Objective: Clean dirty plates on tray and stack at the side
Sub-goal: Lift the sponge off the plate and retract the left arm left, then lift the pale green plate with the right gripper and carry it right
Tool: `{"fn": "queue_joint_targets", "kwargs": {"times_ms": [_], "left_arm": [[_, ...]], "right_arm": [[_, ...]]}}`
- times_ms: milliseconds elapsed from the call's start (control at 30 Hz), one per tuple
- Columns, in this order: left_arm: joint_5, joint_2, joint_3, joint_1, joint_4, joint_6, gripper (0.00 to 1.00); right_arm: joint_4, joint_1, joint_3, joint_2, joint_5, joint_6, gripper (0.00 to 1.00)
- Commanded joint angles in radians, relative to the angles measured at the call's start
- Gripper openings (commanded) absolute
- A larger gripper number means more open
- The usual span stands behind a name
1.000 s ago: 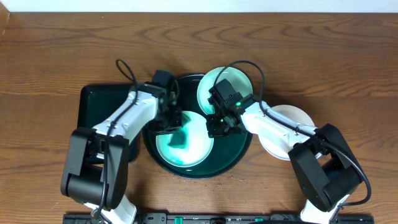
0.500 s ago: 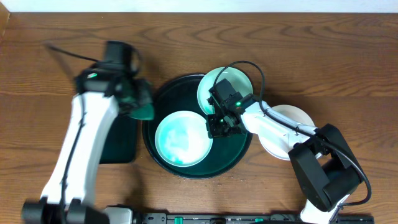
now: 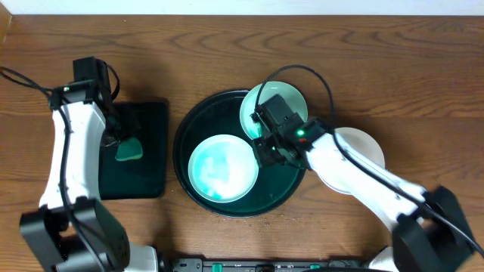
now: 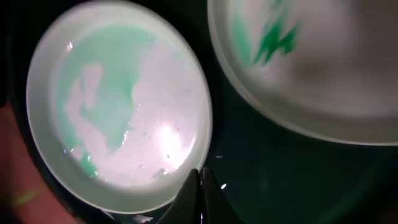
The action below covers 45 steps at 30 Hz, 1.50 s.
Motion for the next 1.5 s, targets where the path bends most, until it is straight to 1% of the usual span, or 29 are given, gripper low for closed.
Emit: {"fn": "queue_joint_targets", "kwargs": {"times_ms": [0,33,67,100,233,300,400,533,733,933,1000,1067,1133,1167,1200,1333,1467], "left_arm": [[-0.011,0.029,-0.005,0.004,-0.005,0.020,0.07],[-0.011,0.034,-0.006,0.004,-0.005,0.020,0.07],[-0.011,0.038,-0.006,0.004,-0.005,0.020,0.07],[-0.011,0.040,-0.006,0.004,-0.005,0.020,0.07],[-0.012,0.040,-0.006,0.004,-0.001,0.020,0.07],[-0.012,0.040,-0.006,0.004,0.000,0.020,0.07],[-0.012,0.040,-0.006,0.004,0.000,0.020,0.07],[-0.012,0.040,-0.006,0.004,0.000,0.020,0.07],[-0.012,0.040,-0.006,0.004,0.000,0.020,0.07],[-0.012,0.040,-0.006,0.004,0.001,0.020,0.07],[-0.012,0.040,-0.006,0.004,0.001,0.020,0.07],[-0.012,0.040,-0.006,0.004,0.001,0.020,0.07],[-0.012,0.040,-0.006,0.004,0.000,0.020,0.07],[-0.012,0.040,-0.006,0.004,0.000,0.020,0.07],[-0.012,0.040,-0.006,0.004,0.000,0.020,0.07],[-0.012,0.040,-0.006,0.004,0.001,0.020,0.08],[-0.012,0.040,-0.006,0.004,0.000,0.020,0.07]], "right_arm": [[-0.012,0.028,0.023,-0.048,0.158,-0.033,0.01],[-0.018,0.030,0.023,-0.046,0.143,-0.010,0.01],[-0.020,0.029,0.021,-0.035,0.108,0.015,0.08],[-0.021,0.028,0.020,-0.021,0.067,0.029,0.13],[-0.019,0.029,0.020,0.071,-0.093,0.086,0.21],[-0.024,0.030,0.020,0.118,-0.118,0.106,0.26],[-0.018,0.027,0.020,0.178,-0.147,0.111,0.29],[-0.007,0.008,0.021,0.197,-0.158,0.113,0.35],[0.007,0.001,0.021,0.234,-0.176,0.122,0.35],[0.011,-0.037,0.029,0.282,-0.256,0.121,0.35],[0.007,-0.048,0.037,0.302,-0.280,0.114,0.33],[0.002,-0.051,0.047,0.318,-0.303,0.106,0.26],[-0.013,-0.050,0.059,0.328,-0.303,0.100,0.13],[-0.019,-0.050,0.064,0.328,-0.303,0.099,0.04],[-0.020,-0.050,0.066,0.328,-0.303,0.093,0.01],[-0.033,-0.050,0.084,0.313,-0.302,0.067,0.01],[-0.041,-0.047,0.087,0.253,-0.267,0.051,0.01]]}}
